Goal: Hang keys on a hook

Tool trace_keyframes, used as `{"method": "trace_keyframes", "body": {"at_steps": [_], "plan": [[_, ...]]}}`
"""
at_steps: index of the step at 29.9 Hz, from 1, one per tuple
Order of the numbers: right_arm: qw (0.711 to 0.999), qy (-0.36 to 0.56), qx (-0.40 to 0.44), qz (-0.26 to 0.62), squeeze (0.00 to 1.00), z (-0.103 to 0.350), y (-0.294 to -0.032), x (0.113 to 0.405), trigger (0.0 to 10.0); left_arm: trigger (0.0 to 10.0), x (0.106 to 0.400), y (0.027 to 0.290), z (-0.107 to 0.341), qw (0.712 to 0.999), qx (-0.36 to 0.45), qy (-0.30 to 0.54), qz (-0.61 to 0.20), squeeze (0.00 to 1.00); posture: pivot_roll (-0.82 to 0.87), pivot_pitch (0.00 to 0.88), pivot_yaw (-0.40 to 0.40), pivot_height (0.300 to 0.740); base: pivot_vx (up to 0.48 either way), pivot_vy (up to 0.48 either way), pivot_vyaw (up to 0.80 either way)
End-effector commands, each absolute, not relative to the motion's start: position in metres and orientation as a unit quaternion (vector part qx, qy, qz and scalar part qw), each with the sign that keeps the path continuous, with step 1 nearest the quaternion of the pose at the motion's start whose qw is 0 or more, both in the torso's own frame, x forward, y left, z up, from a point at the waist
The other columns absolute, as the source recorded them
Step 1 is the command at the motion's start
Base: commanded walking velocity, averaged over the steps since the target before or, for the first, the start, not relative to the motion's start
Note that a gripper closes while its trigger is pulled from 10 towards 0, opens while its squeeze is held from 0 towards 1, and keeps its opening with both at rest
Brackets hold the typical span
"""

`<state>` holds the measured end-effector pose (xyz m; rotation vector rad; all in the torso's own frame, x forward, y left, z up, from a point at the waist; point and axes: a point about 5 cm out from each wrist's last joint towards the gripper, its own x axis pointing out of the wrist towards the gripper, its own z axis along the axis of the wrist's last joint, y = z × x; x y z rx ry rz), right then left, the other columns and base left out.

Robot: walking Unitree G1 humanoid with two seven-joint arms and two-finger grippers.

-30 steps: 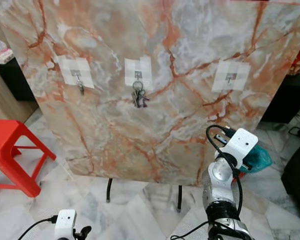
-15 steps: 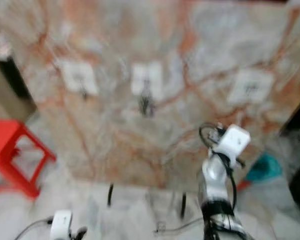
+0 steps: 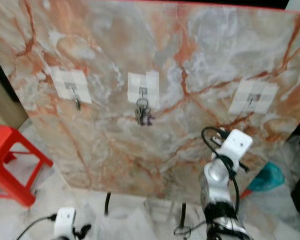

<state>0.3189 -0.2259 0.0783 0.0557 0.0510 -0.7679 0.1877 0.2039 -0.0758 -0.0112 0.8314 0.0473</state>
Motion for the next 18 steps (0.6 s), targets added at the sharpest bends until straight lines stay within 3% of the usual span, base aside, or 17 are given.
{"method": "trace_keyframes", "body": {"at_steps": [1, 10, 18], "plan": [[0.923, 0.000, 0.006, -0.384, 0.00, 0.089, -0.232, 0.320, 10.0, 10.0, 0.183, 0.206, -0.078, 0.911, -0.004, 0.411, 0.025, 0.00, 0.04, 0.000, -0.043, 0.740, 0.000, 0.000, 0.00], [0.927, -0.061, -0.155, -0.335, 0.00, 0.115, -0.219, 0.335, 10.0, 10.0, 0.184, 0.205, -0.078, 0.911, -0.001, 0.412, 0.023, 0.00, 0.03, 0.000, -0.044, 0.740, 0.000, 0.000, 0.00], [0.917, -0.069, -0.197, -0.340, 0.00, 0.116, -0.216, 0.334, 10.0, 10.0, 0.183, 0.206, -0.078, 0.911, -0.003, 0.412, 0.025, 0.00, 0.04, 0.000, -0.045, 0.740, 0.000, 0.000, 0.00]]}}
